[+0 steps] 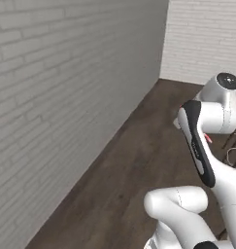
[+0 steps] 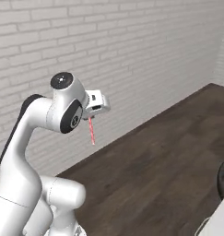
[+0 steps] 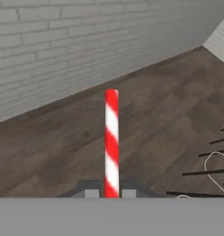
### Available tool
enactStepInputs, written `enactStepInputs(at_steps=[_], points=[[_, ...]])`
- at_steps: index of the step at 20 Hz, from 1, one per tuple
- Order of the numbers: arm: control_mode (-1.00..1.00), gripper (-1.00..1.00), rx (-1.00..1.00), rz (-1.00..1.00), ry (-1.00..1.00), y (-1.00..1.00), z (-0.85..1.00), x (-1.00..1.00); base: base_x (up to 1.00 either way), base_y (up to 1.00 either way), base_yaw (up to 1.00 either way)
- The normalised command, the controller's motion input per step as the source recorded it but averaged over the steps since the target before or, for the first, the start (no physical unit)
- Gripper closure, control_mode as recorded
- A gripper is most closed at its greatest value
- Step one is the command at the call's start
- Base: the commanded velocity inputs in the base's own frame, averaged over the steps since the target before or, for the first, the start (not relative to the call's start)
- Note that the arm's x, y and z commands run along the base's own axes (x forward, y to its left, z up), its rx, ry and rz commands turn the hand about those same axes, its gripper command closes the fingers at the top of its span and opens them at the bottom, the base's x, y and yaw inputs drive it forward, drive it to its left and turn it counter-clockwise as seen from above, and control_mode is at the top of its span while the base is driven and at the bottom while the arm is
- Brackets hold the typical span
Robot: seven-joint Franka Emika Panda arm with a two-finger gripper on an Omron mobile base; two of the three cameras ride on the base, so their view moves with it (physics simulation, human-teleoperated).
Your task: Take a straw from the drawer in front and place it inside the glass cup on the dining counter.
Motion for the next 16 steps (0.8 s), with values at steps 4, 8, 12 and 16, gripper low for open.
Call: enactStepInputs(at_steps=[4,8,12,16], points=[[1.0,1.0,0.0,0.0,0.0,0.0,0.0,0.0,0.74,0.06,-0.54],[1.0,1.0,0.0,0.0,0.0,0.0,0.0,0.0,0.73,0.13,-0.53],[1.0,1.0,0.0,0.0,0.0,0.0,0.0,0.0,0.68,0.14,-0.5],[1.0,1.0,0.0,0.0,0.0,0.0,0.0,0.0,0.66,0.25,-0.5]])
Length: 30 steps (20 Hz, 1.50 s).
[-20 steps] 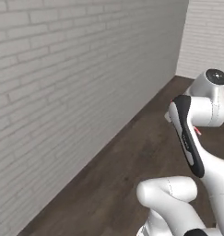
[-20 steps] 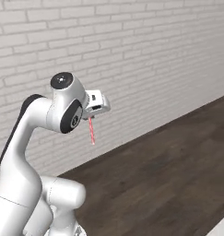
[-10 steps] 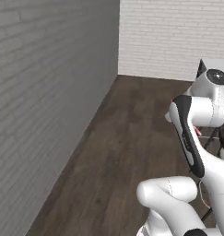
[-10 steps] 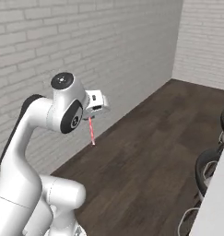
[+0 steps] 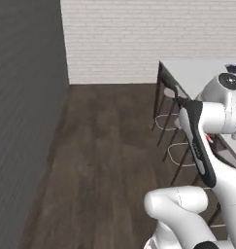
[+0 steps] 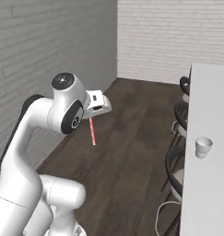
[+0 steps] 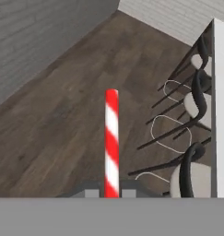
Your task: Take a straw from the drawer in front and place it inside the glass cup on the dining counter.
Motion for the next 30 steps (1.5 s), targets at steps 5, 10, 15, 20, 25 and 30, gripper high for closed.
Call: enactStepInputs(at_steps=[5,10,15,20,25,30], points=[[1.0,1.0,0.0,0.0,0.0,0.0,0.0,0.0,0.66,0.37,-0.54],[1.0,1.0,0.0,0.0,0.0,0.0,0.0,0.0,0.57,0.53,-0.6],[1.0,1.0,0.0,0.0,0.0,0.0,0.0,0.0,0.45,0.62,-0.66],[1.0,1.0,0.0,0.0,0.0,0.0,0.0,0.0,0.43,0.6,-0.67],[1.0,1.0,0.0,0.0,0.0,0.0,0.0,0.0,0.45,0.61,-0.64],[1.0,1.0,0.0,0.0,0.0,0.0,0.0,0.0,0.47,0.59,-0.6]])
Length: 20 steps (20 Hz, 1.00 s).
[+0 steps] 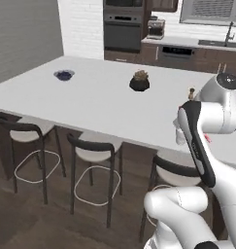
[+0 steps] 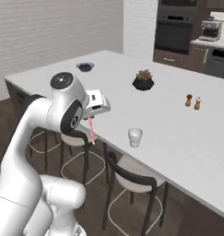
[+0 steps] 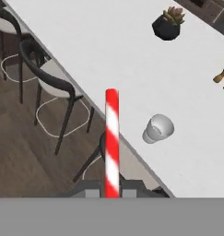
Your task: Take a straw from the drawer in front and place it inside the glass cup on the dining counter.
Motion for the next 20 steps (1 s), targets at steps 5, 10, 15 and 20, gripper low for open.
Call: enactStepInputs(at_steps=[5,10,15,20], points=[[1.0,1.0,0.0,0.0,0.0,0.0,0.0,0.0,0.45,0.55,-0.6],[1.0,1.0,0.0,0.0,0.0,0.0,0.0,0.0,0.5,0.45,-0.58],[1.0,1.0,0.0,0.0,0.0,0.0,0.0,0.0,0.65,0.2,-0.45],[1.0,1.0,0.0,0.0,0.0,0.0,0.0,0.0,0.67,0.1,-0.25]])
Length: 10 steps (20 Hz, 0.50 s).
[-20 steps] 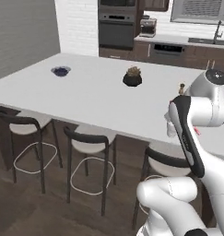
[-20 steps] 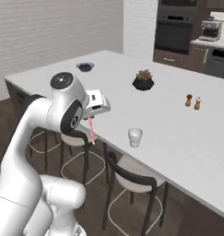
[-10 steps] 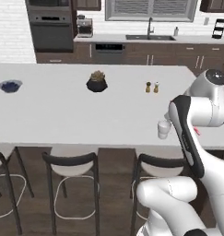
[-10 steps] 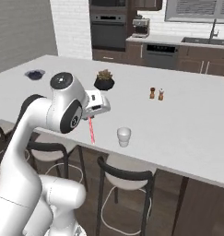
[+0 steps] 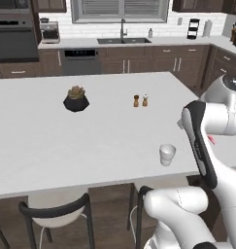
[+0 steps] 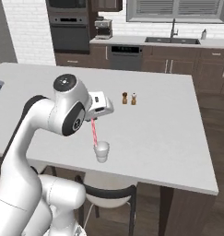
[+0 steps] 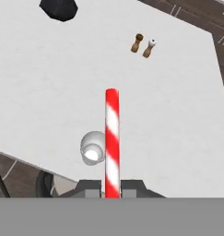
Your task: Take a straw from the drawer in front and place it inside the glass cup on the dining counter.
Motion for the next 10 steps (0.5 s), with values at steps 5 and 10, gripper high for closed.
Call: enactStepInputs(at_steps=[5,10], points=[[1.0,1.0,0.0,0.0,0.0,0.0,0.0,0.0,0.59,0.02,-0.06],[1.0,1.0,0.0,0.0,0.0,0.0,0.0,0.0,0.51,0.0,0.0]])
